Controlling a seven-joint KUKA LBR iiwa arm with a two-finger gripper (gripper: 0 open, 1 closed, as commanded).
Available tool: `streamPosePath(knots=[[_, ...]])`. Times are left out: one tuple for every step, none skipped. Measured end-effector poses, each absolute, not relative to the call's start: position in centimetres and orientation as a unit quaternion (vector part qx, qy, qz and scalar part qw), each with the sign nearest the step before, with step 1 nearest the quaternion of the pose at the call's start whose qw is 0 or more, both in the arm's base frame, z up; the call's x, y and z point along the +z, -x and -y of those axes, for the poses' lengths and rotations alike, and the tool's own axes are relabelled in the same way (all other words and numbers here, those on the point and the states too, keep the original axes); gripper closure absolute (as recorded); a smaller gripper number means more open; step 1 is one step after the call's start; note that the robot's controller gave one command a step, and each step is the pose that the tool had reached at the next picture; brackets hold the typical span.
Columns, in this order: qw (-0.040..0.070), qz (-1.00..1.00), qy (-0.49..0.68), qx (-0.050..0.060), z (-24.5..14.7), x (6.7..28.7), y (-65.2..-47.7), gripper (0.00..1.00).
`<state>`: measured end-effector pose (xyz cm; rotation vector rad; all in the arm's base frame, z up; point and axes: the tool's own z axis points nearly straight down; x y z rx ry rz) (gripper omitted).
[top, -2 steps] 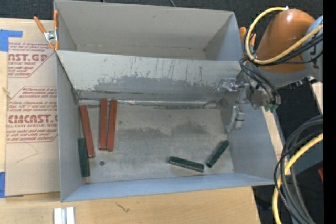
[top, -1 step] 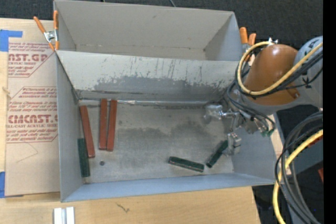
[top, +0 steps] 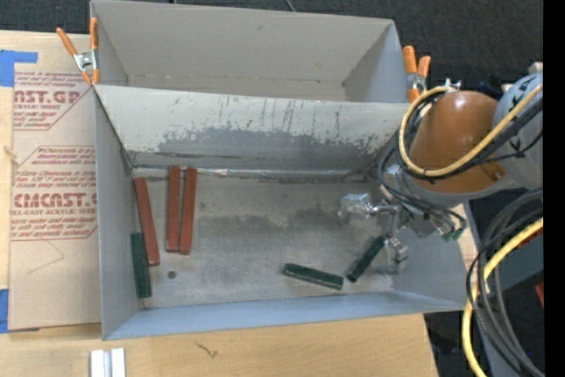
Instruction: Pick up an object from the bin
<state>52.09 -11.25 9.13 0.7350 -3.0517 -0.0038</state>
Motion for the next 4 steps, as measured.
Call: streamPosePath(knots=[[-0.001,0.967,-0.256,0.000,11.1,10.0,-52.0,0.00],[0.000,0.971,-0.241,-0.001,11.9,6.9,-50.3,0.00],[-0.001,0.946,-0.324,-0.001,11.0,7.0,-50.8,1.00],[-0.001,0.946,-0.324,-0.001,11.0,7.0,-50.8,1.00]])
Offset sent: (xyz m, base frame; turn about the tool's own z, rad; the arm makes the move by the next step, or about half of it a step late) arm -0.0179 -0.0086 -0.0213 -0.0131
